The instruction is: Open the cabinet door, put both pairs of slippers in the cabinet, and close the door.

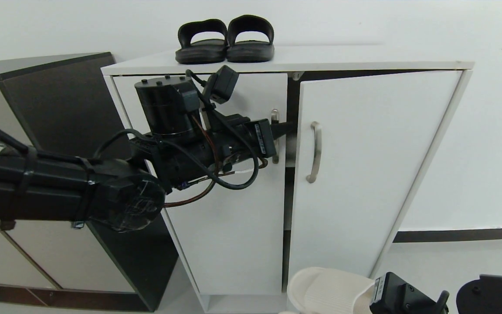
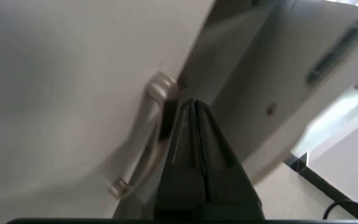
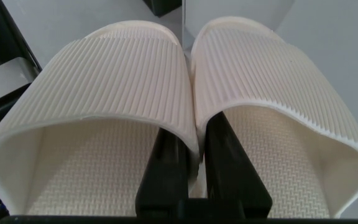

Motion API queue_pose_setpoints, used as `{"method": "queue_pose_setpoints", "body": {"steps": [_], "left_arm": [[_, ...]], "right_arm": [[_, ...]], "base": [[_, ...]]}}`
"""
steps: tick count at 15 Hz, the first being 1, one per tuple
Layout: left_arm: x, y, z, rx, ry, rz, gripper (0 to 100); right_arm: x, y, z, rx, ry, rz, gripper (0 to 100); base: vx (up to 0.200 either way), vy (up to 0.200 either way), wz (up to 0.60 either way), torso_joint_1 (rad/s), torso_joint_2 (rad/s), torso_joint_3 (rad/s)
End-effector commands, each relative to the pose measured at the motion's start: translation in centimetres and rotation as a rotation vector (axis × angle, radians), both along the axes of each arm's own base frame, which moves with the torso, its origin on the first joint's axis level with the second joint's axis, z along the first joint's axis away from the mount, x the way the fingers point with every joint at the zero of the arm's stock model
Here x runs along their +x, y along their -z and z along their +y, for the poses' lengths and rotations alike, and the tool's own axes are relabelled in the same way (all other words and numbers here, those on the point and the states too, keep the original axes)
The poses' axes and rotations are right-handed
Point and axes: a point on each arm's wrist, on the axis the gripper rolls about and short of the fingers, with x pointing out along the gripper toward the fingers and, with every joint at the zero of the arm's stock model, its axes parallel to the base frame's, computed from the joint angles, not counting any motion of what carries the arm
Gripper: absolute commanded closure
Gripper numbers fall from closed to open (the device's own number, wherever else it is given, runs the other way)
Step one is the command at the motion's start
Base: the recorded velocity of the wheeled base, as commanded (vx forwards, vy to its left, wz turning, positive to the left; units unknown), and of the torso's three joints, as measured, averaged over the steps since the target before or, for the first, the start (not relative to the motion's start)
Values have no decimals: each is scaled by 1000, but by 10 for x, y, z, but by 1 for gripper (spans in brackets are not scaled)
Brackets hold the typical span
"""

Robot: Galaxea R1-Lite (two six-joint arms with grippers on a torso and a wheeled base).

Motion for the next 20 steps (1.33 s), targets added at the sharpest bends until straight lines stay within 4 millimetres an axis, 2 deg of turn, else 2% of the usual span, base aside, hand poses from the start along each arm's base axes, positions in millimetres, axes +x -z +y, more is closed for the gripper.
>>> {"method": "queue_pose_setpoints", "body": {"steps": [1, 5, 8, 9, 11, 12, 14, 15, 16, 17, 19, 20], "left_arm": [[12, 6, -8, 14, 0, 22, 100], [9, 5, -11, 18, 11, 26, 100], [6, 9, -12, 28, -13, 36, 100], [-2, 12, -18, 36, -27, 39, 100], [-47, 14, -42, 51, 21, 5, 100], [-62, 13, -46, 61, 55, -14, 100], [-70, 9, -44, 62, 62, -31, 100], [-64, 10, -38, 62, 34, -29, 100], [-50, 8, -20, 58, -58, -29, 100], [-45, 0, 5, 48, -183, -34, 100], [-67, -16, 54, 38, -400, -64, 100], [-83, -16, 87, 101, -579, -74, 100]], "right_arm": [[0, 2, 0, -6, -1, 4, 100], [1, 3, 1, -14, -1, 9, 100], [-7, 10, -3, -30, -55, 42, 100], [-11, 12, -4, -31, -88, 54, 100], [-19, 14, -5, -42, -146, 59, 100], [-19, 15, -5, -46, -151, 61, 100], [-17, 14, -2, -42, -137, 65, 100], [-13, 13, 0, -33, -121, 60, 100], [-2, 12, 1, -23, -73, 61, 100], [10, 15, 0, -16, -11, 77, 100], [38, 13, -2, 42, 152, 46, 100], [52, 10, 1, 54, 280, 0, 100]], "base": [[0, 0, 0, 0, 0, 0], [0, 0, 0, 0, 0, 0], [-200, 0, 0, 2, -2, 1], [-200, 0, 0, 7, 2, 2], [-200, 0, 0, 0, 0, 2], [-200, 0, 0, 2, 7, -2], [-200, 0, 0, 2, 2, 5], [0, 0, 0, 0, 0, 0], [0, 0, 0, 0, 0, 0], [0, 0, 0, 0, 0, 0], [0, 0, 0, 0, 0, 0], [0, 0, 0, 0, 0, 0]]}}
